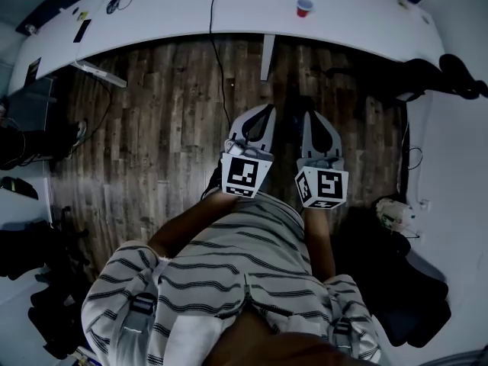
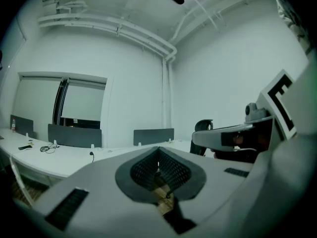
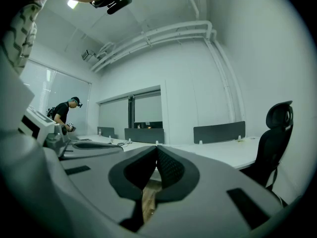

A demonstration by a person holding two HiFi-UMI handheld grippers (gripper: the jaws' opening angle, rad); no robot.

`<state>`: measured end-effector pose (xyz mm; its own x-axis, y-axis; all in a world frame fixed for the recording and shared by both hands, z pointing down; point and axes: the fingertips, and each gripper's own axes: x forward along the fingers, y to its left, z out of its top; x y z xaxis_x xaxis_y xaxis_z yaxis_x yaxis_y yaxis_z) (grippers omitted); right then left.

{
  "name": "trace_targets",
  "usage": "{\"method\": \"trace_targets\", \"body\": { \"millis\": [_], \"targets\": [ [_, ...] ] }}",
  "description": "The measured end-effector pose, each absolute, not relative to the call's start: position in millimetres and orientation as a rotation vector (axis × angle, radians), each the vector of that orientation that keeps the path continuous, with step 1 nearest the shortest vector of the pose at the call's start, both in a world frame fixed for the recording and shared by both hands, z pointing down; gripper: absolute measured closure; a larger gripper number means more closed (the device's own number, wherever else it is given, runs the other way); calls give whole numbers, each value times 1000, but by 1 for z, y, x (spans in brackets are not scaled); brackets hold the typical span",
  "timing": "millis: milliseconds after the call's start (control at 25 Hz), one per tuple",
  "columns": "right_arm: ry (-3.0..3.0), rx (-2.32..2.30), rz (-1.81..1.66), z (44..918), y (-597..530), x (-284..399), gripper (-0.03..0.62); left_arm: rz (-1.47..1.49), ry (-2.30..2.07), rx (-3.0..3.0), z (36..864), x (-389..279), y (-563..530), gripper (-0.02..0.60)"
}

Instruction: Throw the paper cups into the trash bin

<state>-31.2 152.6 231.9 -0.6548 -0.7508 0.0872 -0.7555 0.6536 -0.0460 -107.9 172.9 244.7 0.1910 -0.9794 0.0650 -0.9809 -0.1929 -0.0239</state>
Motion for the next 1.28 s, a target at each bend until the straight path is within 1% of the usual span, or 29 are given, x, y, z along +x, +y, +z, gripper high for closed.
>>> {"method": "trace_targets", "body": {
  "millis": [280, 720, 960, 1280],
  "targets": [
    [-2766, 1379, 137, 215, 70, -78, 585, 163, -1905, 2429, 239, -162, 84, 557],
    [-2667, 1545, 110, 198, -29, -133, 585, 142, -1747, 2566, 218, -213, -32, 557],
    [-2612, 1633, 117, 198, -58, -144, 585, 120, -1651, 2625, 216, -223, -66, 557],
    [-2557, 1710, 141, 204, -77, -137, 585, 114, -1563, 2666, 219, -215, -93, 557]
  ]
}}
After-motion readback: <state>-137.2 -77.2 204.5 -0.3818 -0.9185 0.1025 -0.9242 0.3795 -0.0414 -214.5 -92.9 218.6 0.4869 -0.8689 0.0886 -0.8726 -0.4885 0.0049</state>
